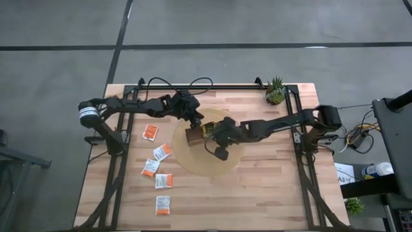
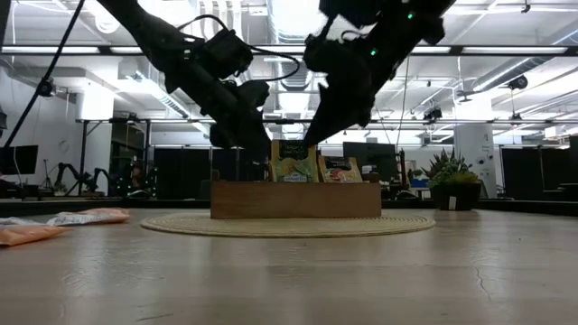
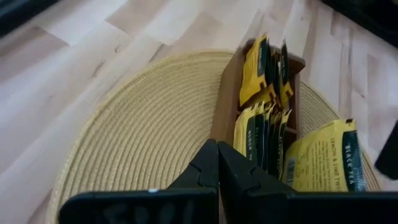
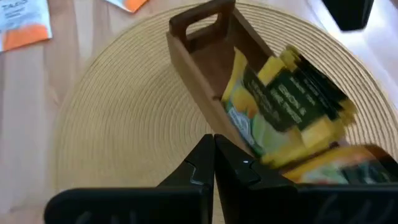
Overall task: Pick & Place Tea
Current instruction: Adjust the yellow tea bags in the wooden organizer
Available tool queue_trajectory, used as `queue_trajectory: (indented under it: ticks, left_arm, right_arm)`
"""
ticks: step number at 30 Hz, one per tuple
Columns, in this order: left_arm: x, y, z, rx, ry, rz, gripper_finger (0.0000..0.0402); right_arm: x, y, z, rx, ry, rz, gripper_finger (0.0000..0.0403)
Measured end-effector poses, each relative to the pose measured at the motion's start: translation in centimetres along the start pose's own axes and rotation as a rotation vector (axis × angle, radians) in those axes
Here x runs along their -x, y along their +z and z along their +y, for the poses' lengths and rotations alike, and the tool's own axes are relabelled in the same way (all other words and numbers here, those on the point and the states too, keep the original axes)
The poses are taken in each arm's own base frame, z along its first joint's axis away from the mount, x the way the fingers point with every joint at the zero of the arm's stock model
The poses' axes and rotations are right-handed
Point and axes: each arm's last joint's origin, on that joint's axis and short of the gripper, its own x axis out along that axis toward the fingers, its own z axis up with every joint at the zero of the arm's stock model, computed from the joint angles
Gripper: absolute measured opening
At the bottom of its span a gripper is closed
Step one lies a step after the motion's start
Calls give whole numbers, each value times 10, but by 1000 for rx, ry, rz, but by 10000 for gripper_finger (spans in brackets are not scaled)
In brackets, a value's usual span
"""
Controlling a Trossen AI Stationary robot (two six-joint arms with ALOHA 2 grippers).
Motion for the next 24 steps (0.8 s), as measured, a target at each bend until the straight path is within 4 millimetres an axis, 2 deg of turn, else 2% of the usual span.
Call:
queue_trajectory:
  ticks: [7,12,24]
  left_arm:
    - [-6,-4,2,8,-12,23,0]
    - [-15,-10,7,27,-21,64,0]
    - [-29,-15,9,52,-70,69,0]
  right_arm:
    - [-20,3,-10,40,-23,27,8]
    - [-22,10,-17,61,12,21,8]
    - [-29,8,-27,109,19,47,8]
